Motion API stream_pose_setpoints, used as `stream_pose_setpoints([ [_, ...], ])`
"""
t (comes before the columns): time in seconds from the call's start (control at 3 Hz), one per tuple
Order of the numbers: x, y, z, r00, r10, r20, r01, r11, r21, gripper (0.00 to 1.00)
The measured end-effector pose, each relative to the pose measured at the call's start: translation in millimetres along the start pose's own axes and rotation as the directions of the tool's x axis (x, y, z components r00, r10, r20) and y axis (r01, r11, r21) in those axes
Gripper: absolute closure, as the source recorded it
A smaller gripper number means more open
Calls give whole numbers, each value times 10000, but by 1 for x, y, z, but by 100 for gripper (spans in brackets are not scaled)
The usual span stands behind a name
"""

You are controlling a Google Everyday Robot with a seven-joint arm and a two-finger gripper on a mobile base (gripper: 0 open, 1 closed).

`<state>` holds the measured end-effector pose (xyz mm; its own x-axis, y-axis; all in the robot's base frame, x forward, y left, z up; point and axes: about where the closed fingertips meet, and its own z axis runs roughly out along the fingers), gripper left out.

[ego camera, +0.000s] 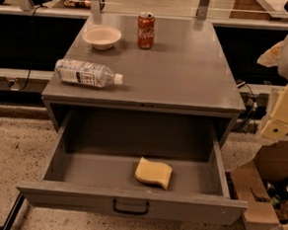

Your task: Pick sponge from top drawer and place on counter

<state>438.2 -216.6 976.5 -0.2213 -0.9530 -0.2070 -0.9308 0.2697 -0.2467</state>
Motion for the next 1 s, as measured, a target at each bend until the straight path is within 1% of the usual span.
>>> stream_pose_setpoints([
  [0.33,0,0,0,10000,0,0,0,10000,0,0],
  [0.67,-6,0,10,9994,-351,-40,351,9993,-153,0],
  [1.0,-17,9,48,9944,-941,475,972,9929,-692,0],
])
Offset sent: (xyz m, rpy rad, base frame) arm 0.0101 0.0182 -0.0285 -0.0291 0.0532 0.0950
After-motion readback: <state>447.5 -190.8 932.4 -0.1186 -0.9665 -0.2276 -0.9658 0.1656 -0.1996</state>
